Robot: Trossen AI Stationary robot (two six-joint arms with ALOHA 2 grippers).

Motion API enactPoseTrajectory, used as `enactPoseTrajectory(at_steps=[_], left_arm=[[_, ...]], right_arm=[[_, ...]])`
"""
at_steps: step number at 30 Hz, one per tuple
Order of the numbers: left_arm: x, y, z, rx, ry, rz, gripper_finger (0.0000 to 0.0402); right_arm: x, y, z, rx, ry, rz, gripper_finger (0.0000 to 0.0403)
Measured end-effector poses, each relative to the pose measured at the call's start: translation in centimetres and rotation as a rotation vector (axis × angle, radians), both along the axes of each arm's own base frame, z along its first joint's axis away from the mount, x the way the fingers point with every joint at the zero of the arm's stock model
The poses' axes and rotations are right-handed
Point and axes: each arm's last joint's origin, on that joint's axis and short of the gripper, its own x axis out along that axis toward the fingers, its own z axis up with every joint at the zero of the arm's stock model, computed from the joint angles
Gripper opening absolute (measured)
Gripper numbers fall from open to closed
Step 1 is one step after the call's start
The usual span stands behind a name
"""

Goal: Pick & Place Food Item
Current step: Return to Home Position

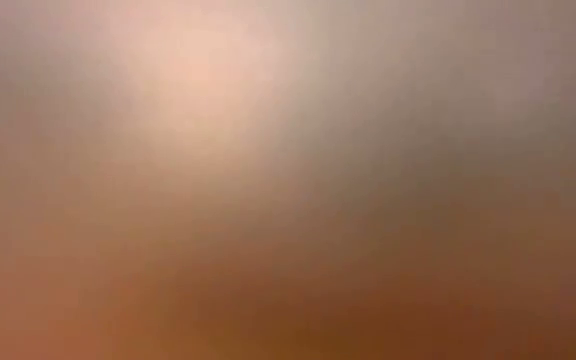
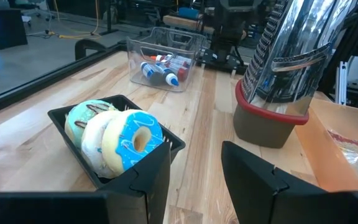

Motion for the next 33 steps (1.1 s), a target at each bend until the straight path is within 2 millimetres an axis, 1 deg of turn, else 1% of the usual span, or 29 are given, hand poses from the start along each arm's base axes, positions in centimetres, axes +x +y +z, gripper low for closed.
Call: enactPoseTrajectory(at_steps=[2, 7, 14, 19, 23, 33], left_arm=[[0.0, 0.0, 0.0, 0.0, 0.0, 0.0, 0.014], [0.0, 0.0, 0.0, 0.0, -0.004, 0.0, 0.014], [0.0, 0.0, 0.1, 0.0, -0.009, 0.0, 0.014], [0.0, 0.0, 0.1, 0.0, -0.011, 0.0, 0.014], [0.0, 0.0, 0.1, 0.0, -0.01, 0.0, 0.014], [0.0, 0.0, 0.1, 0.0, -0.01, 0.0, 0.014]], right_arm=[[0.1, 0.1, -0.6, -0.015, 0.019, -0.008, 0.0234], [0.4, 0.1, -1.1, -0.074, -0.042, -0.009, 0.0234], [0.5, -0.3, -1.1, -0.134, -0.038, -0.054, 0.0234], [0.5, -0.9, -1.1, -0.2, -0.022, -0.118, 0.0234], [0.6, -1.2, -1.1, -0.204, -0.018, -0.141, 0.0234], [0.8, -0.8, -1.5, -0.125, 0.009, -0.049, 0.0234]])
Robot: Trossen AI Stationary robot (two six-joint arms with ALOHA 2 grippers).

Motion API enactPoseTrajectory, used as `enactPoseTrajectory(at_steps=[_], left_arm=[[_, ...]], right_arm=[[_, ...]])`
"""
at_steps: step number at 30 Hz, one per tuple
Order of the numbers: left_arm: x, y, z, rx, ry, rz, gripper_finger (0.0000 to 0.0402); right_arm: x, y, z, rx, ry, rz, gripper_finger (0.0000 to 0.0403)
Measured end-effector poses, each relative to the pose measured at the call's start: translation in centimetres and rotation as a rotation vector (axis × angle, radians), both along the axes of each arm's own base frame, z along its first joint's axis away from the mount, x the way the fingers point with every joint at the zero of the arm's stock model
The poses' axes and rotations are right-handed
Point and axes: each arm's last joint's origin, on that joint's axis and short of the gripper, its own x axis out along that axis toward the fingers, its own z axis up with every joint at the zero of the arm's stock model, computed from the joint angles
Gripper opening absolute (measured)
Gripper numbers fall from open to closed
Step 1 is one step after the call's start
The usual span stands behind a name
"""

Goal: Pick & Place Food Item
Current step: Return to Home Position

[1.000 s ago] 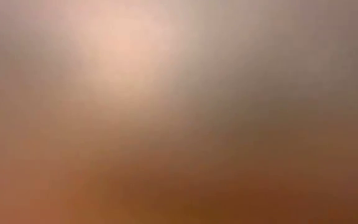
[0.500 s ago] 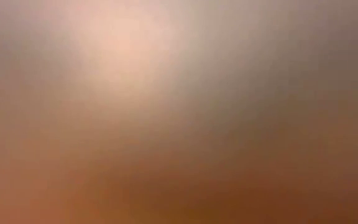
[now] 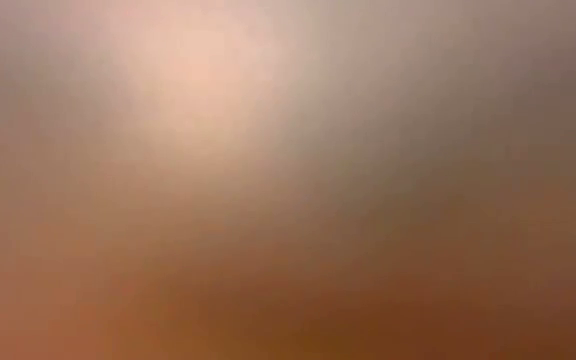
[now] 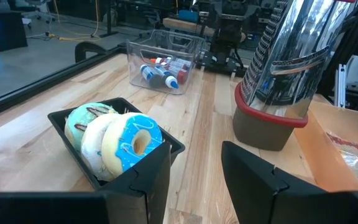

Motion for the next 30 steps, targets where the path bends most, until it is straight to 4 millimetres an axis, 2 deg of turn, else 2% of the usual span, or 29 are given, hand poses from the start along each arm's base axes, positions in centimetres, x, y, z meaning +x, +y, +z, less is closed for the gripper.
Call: enactPoseTrajectory(at_steps=[8, 30], left_arm=[[0.0, 0.0, 0.0, 0.0, 0.0, 0.0, 0.014], [0.0, 0.0, 0.0, 0.0, 0.0, 0.0, 0.014]], right_arm=[[0.29, 0.04, -0.38, 0.199, 0.03, -0.002, 0.0234], [0.29, 0.03, -0.36, 0.205, 0.027, -0.004, 0.0234]])
